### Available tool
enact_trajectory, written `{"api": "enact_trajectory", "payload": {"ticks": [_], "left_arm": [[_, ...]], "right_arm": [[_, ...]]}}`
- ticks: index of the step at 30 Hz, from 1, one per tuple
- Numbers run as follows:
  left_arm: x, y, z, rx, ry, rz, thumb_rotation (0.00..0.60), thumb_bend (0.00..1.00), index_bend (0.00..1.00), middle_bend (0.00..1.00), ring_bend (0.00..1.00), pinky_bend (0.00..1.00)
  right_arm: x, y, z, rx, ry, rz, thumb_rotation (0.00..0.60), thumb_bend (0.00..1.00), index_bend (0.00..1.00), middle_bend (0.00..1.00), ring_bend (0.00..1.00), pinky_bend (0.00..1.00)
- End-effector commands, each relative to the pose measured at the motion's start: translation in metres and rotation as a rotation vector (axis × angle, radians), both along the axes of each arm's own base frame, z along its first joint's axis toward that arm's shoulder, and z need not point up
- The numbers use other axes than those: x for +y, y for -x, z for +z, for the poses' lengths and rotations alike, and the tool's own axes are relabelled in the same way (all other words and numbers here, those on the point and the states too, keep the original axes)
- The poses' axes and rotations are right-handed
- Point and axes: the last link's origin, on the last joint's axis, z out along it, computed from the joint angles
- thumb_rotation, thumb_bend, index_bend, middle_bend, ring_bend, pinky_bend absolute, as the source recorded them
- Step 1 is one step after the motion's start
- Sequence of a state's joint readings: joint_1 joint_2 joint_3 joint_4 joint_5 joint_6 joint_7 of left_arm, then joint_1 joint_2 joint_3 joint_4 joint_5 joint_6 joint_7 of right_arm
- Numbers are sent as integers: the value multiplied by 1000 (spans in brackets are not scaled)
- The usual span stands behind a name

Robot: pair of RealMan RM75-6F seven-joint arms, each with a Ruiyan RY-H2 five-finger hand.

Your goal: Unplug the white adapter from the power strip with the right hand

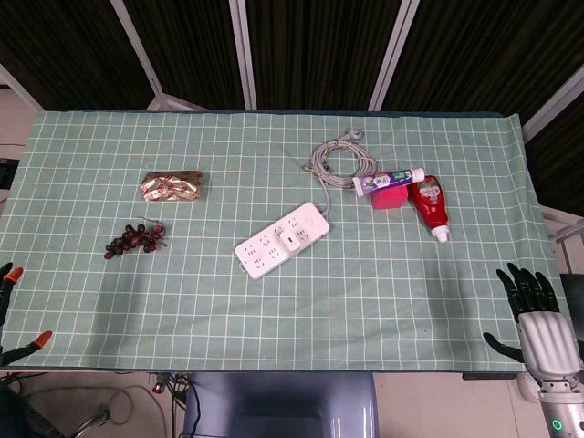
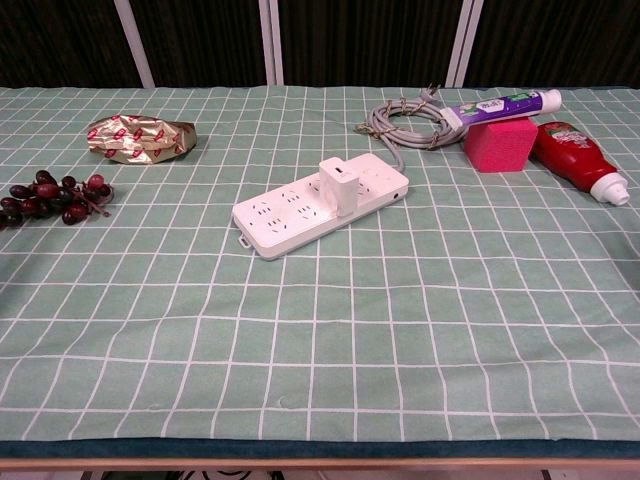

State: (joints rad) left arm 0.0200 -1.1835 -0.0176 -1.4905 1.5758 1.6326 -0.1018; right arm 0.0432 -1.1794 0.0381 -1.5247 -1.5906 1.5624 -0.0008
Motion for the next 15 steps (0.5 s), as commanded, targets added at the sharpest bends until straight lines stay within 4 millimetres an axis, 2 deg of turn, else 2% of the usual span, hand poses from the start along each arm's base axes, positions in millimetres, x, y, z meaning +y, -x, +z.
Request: {"api": "enact_trajectory", "payload": {"ticks": [1,15], "left_arm": [[0,0,0,0,1,-1,600,34,0,0,0,0],[2,-7,-6,-8,28,-28,600,36,0,0,0,0]], "right_arm": [[0,0,0,0,0,1,600,183,0,0,0,0],[0,0,0,-11,-9,-5,600,183,0,0,0,0]]}}
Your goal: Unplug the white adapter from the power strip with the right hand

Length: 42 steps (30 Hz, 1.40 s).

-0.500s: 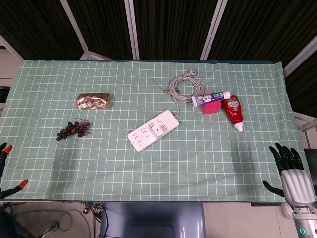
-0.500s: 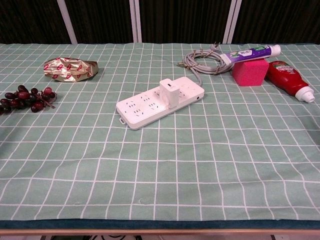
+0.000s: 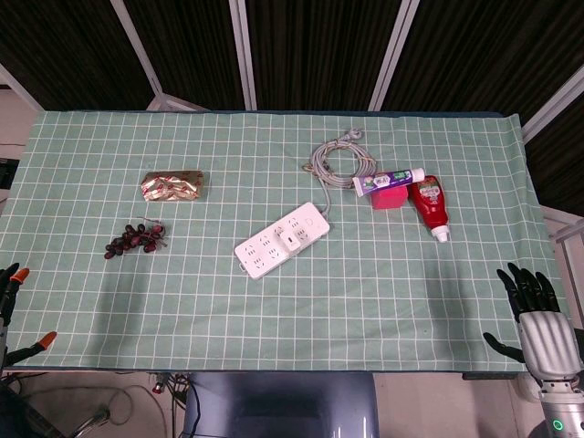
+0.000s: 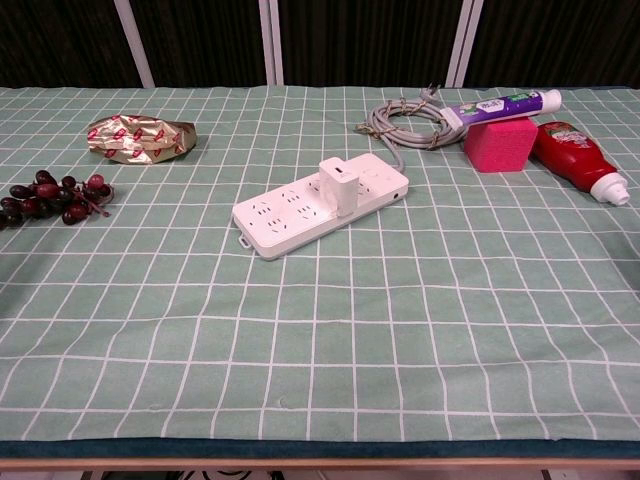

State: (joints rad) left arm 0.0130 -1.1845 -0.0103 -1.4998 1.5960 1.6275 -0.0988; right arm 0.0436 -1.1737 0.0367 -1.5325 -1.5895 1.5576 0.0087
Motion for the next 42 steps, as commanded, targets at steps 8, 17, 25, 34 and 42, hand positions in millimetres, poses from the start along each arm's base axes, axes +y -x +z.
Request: {"api": "enact_trajectory", "payload": {"ticks": [8,17,25,34,42], "left_arm": [[27,-33,-15,34,78,-109,600,246,21,0,0,16],[76,-110,-49,106,214,-294,600,403,46,0,0,51],[107,-162,-97,161,357,-366,600,503,48,3,1,64],[131,-202,-144,195,464,-410,600,523,57,24,2,73],[142,-212,-175,229,525,-391,600,524,116,59,30,97]], "right_arm": [[-2,0,0,7,-4,-12,600,184,0,0,0,0],[-27,-23,4,31,-8,27,600,184,0,0,0,0],[-55,-60,4,58,-27,61,600,184,0,0,0,0],[-92,-95,-4,109,-69,74,600,183,0,0,0,0],[-119,-121,-14,151,-114,81,600,183,0,0,0,0]]}}
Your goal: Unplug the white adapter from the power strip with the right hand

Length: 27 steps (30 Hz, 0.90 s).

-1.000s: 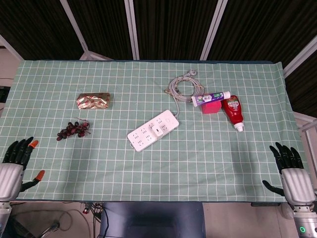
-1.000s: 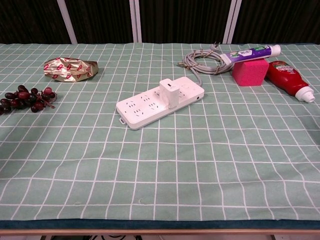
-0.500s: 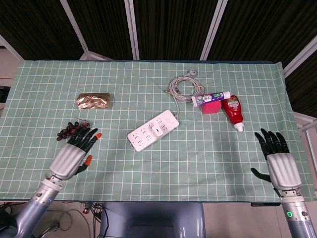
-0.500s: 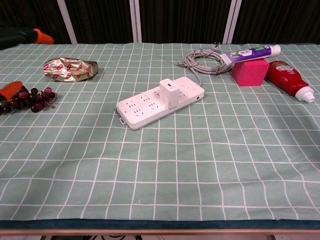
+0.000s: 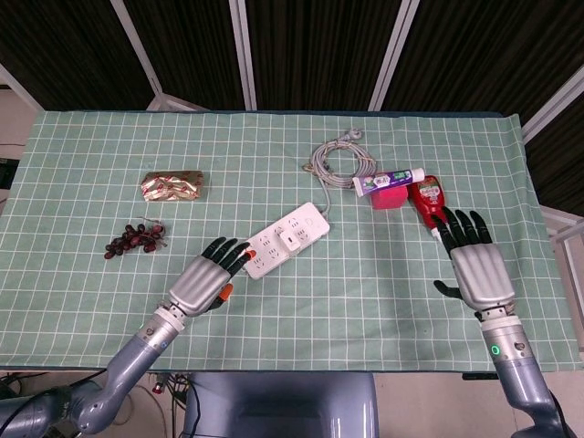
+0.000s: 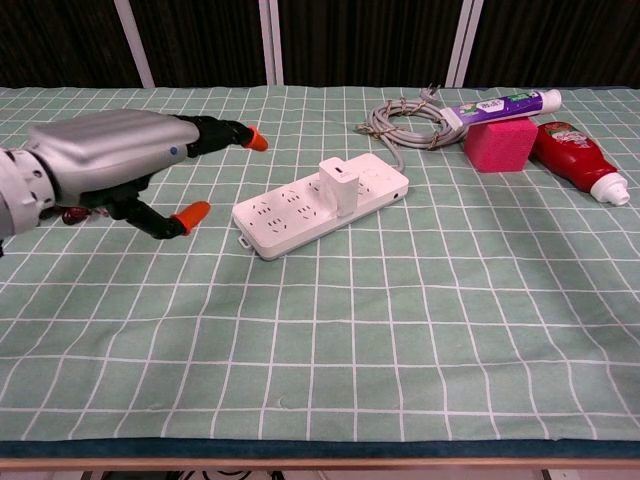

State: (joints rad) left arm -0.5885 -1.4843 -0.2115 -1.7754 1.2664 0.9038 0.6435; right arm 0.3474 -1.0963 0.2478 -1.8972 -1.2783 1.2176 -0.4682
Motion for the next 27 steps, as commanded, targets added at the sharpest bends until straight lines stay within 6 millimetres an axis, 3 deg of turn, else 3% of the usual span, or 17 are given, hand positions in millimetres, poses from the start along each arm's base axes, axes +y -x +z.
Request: {"api": "enact_trajectory", "payload": {"ticks": [1,10,16,27], "left_arm": [[5,-3,-14,28,15,3,600,524,119,61,32,99],[14,-4,-33,73,34,29,600,524,143,87,41,110],[17,-2,-43,90,48,45,600,524,148,92,48,115],[20,2,-52,92,65,70,600,524,166,101,49,123]], "right_arm": [[-13,-16,-6,22,-25,15,600,184,0,0,0,0],[-39,-44,-23,71,-73,31,600,184,0,0,0,0],[-54,-62,-44,125,-123,56,600,184,0,0,0,0],[-67,-90,-83,139,-221,78,600,183,0,0,0,0]]}}
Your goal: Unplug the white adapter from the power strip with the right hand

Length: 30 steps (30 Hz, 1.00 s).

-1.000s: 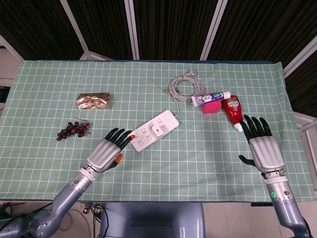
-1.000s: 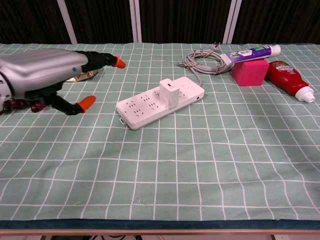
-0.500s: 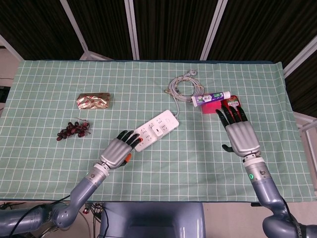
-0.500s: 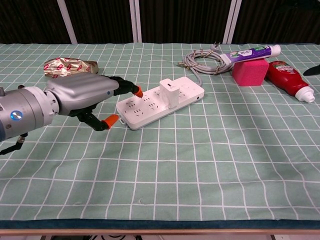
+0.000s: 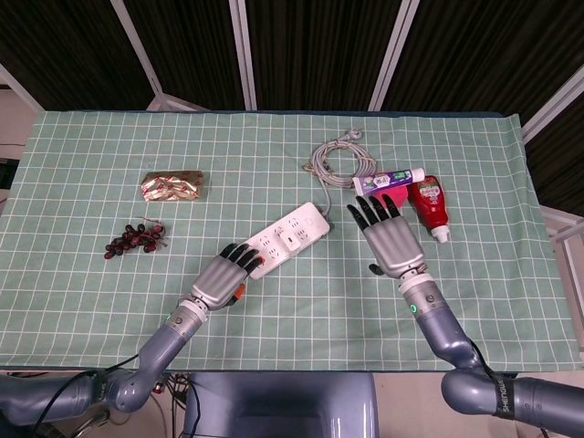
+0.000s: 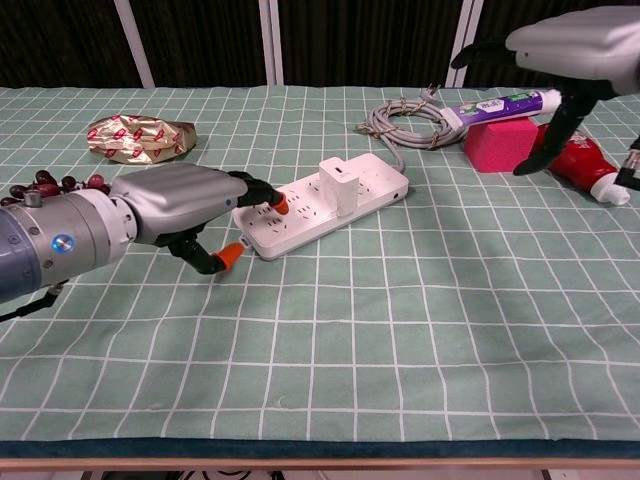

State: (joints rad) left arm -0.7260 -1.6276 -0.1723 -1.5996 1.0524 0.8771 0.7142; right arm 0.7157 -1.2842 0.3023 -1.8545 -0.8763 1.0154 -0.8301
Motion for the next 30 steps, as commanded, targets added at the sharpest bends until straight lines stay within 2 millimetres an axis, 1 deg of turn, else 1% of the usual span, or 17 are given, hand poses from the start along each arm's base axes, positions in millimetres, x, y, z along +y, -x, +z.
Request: {"api": "enact_trajectory", "payload": {"ticks": [1,6,9,12,16,18,23,30], "left_arm": [[0,2,-4,1,11,9,600,524,166,101,49,124],[0,4,-10,-2,27,17,600,524,188,108,49,125],[0,5,-12,-7,32,19,600,523,189,107,49,125],[1,7,-13,-6,36,18,600,524,189,108,49,125],[1,9,-14,-10,37,20,600,524,189,107,49,125],[0,9,-14,-14,39,23,600,524,189,107,49,125],[0,11,-13,-17,42,25,600,523,189,107,49,127],[0,13,-12,-14,40,24,600,524,189,106,49,129]], "right_arm": [[-4,-6,-12,20,-25,10,600,184,0,0,0,0],[-7,-11,-29,38,-54,9,600,183,0,0,0,8],[-6,-13,-39,49,-79,24,600,184,7,0,0,53],[-5,-19,-50,77,-98,95,600,183,60,9,10,91],[-6,-27,-64,61,-129,140,600,183,102,59,56,135],[-9,-33,-72,59,-139,163,600,184,124,80,79,153],[-17,-43,-83,57,-138,199,600,183,163,123,117,189],[-32,-58,-91,32,-125,202,600,183,164,131,126,198]]}}
